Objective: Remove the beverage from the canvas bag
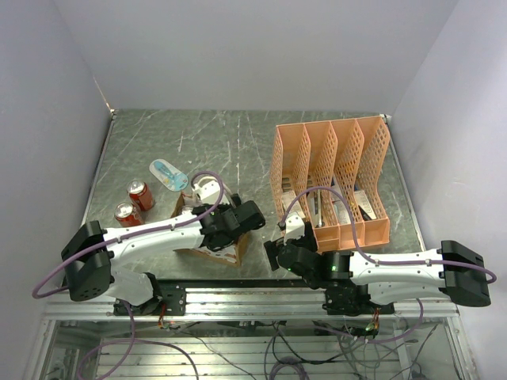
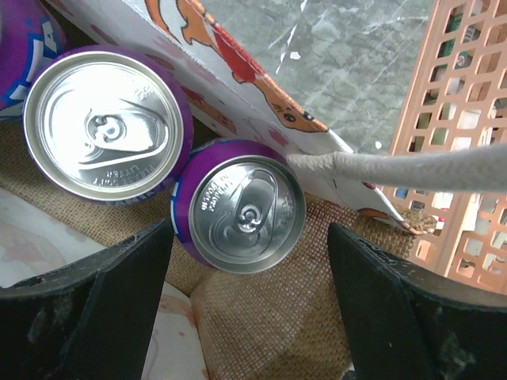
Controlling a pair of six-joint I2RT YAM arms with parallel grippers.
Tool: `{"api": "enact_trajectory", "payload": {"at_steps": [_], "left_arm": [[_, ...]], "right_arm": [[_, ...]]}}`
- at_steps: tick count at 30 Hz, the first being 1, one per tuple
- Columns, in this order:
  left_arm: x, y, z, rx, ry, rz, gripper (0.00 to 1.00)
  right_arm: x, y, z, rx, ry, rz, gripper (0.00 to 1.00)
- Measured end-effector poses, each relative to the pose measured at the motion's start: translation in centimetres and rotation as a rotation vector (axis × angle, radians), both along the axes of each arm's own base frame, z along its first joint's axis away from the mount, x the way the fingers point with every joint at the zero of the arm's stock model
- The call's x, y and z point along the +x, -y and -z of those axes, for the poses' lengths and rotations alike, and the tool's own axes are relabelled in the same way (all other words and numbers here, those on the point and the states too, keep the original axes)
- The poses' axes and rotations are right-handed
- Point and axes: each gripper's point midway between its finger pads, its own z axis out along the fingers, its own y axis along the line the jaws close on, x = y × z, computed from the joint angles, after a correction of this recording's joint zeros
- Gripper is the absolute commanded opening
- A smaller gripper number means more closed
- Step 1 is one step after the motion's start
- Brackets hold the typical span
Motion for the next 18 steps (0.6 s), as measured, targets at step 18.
{"api": "enact_trajectory", "payload": {"at_steps": [18], "left_arm": [[1.9,-0.8,2.5,0.029,-0.045,-0.051,0.93]], "right_arm": [[0.0,0.0,0.0,0.001,0.000,0.000,1.00]]}}
